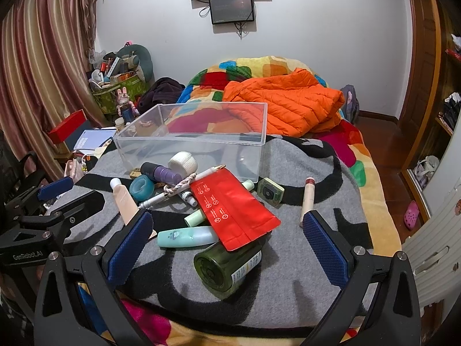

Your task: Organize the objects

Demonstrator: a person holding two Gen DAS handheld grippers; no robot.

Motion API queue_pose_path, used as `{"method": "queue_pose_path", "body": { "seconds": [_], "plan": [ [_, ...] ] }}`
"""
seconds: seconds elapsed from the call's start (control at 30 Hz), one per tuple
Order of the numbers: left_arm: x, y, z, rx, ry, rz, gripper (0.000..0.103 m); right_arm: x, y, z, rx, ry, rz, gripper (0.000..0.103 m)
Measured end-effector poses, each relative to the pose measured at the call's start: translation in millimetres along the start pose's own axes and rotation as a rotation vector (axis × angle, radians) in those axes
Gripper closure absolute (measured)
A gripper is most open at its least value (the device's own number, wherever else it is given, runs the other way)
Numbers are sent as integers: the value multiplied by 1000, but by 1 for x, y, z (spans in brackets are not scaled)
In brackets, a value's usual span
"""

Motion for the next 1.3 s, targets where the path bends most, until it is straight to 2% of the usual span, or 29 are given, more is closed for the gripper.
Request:
{"method": "queue_pose_path", "body": {
  "seconds": [0.73, 1.03, 1.07, 1.13, 1.3],
  "plan": [
    [4, -5, -7, -19, -3, -20, 0, 16, -4, 1, 6, 8, -41, 0],
    [26, -3, -36, -8, 43, -71, 0, 40, 1, 3, -36, 32, -80, 0],
    [30, -3, -41, -5, 58, -77, 3, 44, 2, 3, -43, 42, -88, 0],
    [36, -2, -47, 2, 69, -96, 18, 54, 5, 3, -62, 60, -104, 0],
    [59, 1, -58, 11, 77, -151, 21, 76, 11, 2, -124, 91, -138, 0]
  ]
}}
Point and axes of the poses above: each gripper's, at about its wrist camera, not at the fingertips, and x roughly the way its jaws point, z to its right, y to its top, the point moved 1 cm from there along x, roughly the way its jaws point, and after that the axes turned 15 degrees about z, right-handed, at the moved point
